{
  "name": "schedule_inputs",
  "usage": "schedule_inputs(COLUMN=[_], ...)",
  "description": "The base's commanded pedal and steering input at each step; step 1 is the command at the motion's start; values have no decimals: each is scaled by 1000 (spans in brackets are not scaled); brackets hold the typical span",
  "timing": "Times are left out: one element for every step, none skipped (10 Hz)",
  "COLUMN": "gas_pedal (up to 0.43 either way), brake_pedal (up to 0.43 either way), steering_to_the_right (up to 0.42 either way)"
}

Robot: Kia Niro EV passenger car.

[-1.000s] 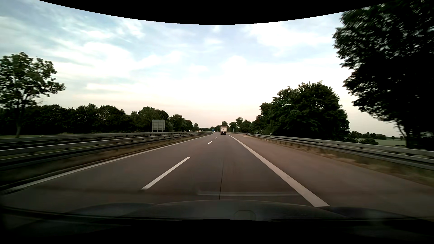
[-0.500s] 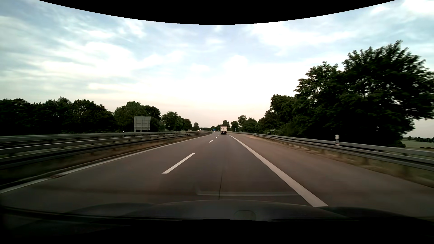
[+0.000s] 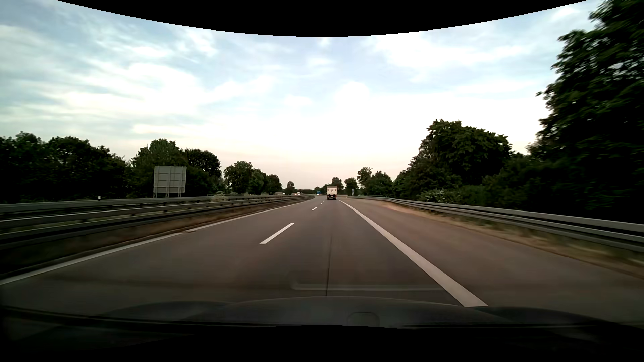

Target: Follow the waypoints while adhering to traffic rules and regulations

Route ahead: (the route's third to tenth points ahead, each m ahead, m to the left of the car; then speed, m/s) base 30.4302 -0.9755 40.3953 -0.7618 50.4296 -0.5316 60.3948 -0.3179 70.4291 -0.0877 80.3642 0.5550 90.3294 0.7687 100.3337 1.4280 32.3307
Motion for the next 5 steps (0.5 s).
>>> schedule_inputs(gas_pedal=[0, 0, 0, 0, 0], brake_pedal=[6, 6, 6, 6, 6], steering_to_the_right=[-3, -3, -3, -2, -2])
